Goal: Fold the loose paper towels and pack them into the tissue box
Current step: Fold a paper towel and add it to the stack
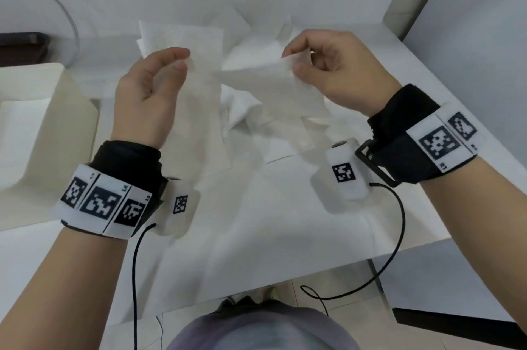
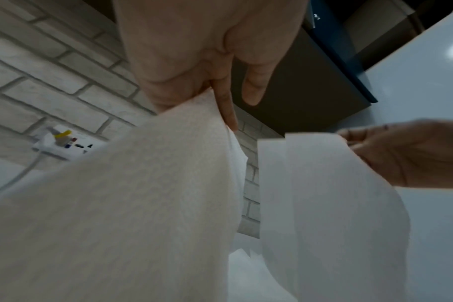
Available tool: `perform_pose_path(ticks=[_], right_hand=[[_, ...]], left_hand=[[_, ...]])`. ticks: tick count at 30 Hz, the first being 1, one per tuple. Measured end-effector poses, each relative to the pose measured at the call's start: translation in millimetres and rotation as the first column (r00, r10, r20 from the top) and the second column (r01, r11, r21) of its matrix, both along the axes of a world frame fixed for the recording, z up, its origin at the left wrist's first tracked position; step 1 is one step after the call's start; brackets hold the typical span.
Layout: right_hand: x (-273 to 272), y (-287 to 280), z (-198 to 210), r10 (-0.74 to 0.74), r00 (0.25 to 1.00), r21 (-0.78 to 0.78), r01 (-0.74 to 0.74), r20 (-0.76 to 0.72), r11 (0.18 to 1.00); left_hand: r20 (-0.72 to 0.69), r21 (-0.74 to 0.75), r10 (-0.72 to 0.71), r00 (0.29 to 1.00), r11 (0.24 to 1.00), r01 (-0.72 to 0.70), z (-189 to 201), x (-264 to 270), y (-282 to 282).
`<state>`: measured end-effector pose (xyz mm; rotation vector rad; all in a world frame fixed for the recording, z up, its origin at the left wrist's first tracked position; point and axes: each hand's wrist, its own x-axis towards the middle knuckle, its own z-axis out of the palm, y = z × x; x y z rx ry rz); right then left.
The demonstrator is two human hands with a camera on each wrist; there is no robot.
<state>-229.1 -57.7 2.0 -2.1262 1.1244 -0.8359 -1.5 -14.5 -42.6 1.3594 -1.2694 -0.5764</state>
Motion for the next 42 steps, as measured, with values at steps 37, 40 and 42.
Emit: perform_pose_path(ticks=[37,40,42], right_hand=[[108,-23,-1,-0.229,0.841,0.146,0.180,0.491,0.973],[113,-21,-1,-0.181,0.842,0.154,0.117,0.508,0.981],[118,-22,-1,-0.183,0.833,0.134,0.132,0.521,0.982]], left_hand=[[-0.339,-0.151,-0.110,0.934,0.987,0.062,15,-12,-11],[-0.351,-0.151,-0.067,0.934,0.988,0.015,16,-6,-10],[-0.332,-0.140,-0.027,0.943,0.990,-0.021,19,-5,-6]])
